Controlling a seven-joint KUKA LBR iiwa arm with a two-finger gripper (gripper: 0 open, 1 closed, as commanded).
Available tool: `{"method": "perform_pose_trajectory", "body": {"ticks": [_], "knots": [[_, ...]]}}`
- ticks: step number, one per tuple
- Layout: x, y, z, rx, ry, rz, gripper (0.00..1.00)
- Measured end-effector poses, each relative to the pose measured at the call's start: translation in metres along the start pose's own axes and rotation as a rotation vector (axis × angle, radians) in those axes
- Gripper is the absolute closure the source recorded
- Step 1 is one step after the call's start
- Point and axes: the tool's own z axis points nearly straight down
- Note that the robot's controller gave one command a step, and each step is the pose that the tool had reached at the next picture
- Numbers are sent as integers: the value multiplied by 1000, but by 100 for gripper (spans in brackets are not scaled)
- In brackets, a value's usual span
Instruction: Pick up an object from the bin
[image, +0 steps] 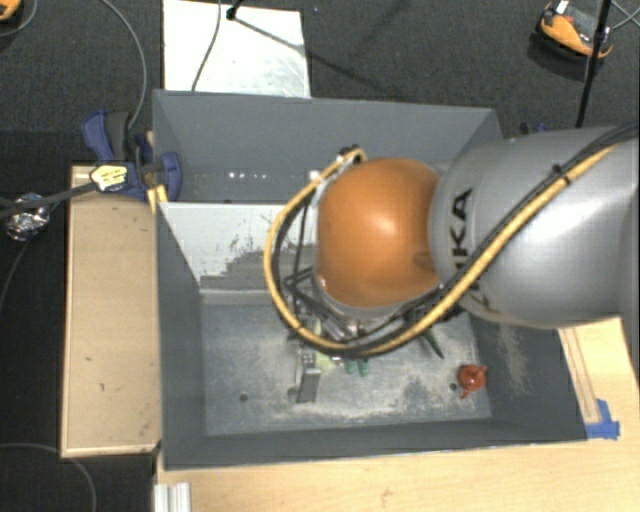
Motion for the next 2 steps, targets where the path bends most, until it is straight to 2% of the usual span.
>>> {"method": "perform_pose_trajectory", "body": {"ticks": [1, 2], "knots": [[-28, -26, 64, -1, -3, -12, 0], [-55, -69, 58, 1, 3, 183, 0]]}}
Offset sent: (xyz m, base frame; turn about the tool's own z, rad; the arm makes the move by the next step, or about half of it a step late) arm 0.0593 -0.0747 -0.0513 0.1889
